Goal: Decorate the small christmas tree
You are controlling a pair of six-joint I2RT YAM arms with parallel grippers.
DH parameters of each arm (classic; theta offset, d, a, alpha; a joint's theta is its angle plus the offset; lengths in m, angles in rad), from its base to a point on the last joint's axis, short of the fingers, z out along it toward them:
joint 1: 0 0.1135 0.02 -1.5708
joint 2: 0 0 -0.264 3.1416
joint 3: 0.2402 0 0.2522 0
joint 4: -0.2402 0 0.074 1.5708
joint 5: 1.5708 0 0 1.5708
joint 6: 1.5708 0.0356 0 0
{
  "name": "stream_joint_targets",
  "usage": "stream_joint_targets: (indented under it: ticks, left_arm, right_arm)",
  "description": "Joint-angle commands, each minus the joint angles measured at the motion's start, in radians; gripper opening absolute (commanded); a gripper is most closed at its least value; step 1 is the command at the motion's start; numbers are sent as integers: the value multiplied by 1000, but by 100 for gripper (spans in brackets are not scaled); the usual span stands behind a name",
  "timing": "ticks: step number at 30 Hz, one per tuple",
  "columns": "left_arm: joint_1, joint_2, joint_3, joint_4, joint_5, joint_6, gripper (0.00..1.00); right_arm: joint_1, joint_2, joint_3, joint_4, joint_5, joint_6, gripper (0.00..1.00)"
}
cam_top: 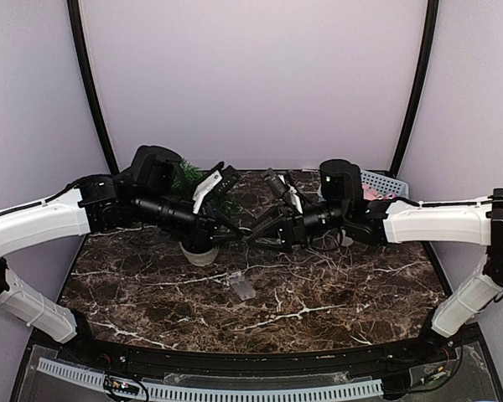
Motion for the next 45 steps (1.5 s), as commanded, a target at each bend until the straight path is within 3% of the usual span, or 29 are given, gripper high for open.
stream_joint_targets:
  ticks: [1,5,10,14,15,17,18,21,27,36,38,40,41,45]
  left_arm:
    - [-4,-56,-56,95,-26,-21,0]
    - [-3,-80,-113,156,-42,-41,0]
    - [-4,-94,-202,250,-51,-71,2]
    - [-4,-95,-269,324,-49,-95,36]
    - [-3,-91,-287,342,-46,-100,53]
    - [-4,-76,-311,413,-19,-121,73]
    - [-5,-68,-316,432,12,-131,80]
    - [-10,-16,-320,493,66,-139,85]
    - [-33,76,-277,508,75,-92,91]
    - [-35,70,-333,533,-105,-40,98]
    - [-37,61,-350,546,-103,-45,92]
    - [-36,55,-360,562,-88,-56,80]
    - [-38,55,-364,568,-77,-62,69]
    - [-45,64,-370,591,-62,-78,53]
  right_arm:
    - [13,15,16,-53,-55,-21,46]
    - [16,-9,-5,-64,-24,-6,3]
    - [16,-71,-17,-43,27,30,0]
    - [19,-98,-1,-24,24,59,0]
    - [19,-102,6,-25,22,63,0]
    - [22,-106,21,-25,19,70,0]
    - [24,-108,27,-27,18,72,0]
    - [27,-113,44,-35,15,72,0]
    - [28,-140,54,-45,19,72,0]
    - [28,-175,48,35,-22,124,0]
    - [29,-177,49,46,-27,131,0]
    - [29,-176,52,53,-26,134,0]
    - [30,-174,52,58,-26,135,0]
    - [30,-172,51,65,-17,140,0]
